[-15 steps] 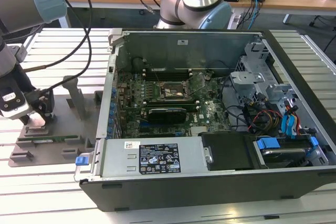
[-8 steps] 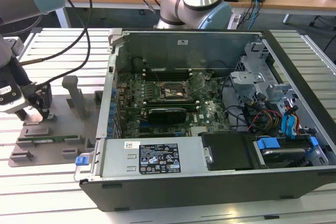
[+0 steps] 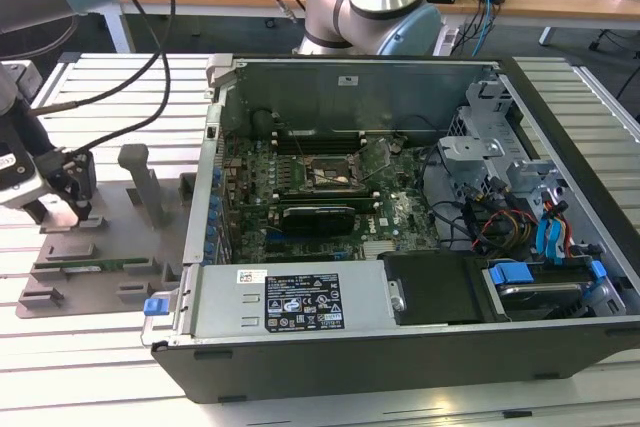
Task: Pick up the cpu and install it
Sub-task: 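Pick up the cpu and move it towards the insertion slot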
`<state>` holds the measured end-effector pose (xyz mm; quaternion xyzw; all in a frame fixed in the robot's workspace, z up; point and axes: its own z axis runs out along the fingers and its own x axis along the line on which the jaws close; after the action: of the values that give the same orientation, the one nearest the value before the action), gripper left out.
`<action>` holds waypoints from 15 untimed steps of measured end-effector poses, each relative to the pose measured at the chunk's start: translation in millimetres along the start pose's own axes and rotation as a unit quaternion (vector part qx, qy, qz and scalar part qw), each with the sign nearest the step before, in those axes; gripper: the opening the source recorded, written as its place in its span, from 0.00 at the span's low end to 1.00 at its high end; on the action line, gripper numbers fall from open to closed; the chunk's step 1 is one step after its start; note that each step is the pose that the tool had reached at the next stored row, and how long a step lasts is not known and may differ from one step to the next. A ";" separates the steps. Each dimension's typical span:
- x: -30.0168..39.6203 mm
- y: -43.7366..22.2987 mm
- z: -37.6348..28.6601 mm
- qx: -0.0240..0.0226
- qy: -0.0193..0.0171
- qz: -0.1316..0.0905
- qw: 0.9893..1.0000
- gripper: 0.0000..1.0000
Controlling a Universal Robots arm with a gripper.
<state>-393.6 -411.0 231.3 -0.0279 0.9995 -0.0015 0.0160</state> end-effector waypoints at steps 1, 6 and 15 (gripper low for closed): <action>-0.1 0.1 -1.0 0.000 0.000 0.000 1.000 0.55; -0.2 0.6 -5.5 0.001 0.000 0.000 1.000 0.55; -0.8 1.7 -20.7 0.003 0.000 0.000 1.000 0.55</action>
<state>-393.6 -409.2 252.0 -0.0279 0.9995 -0.0042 0.0160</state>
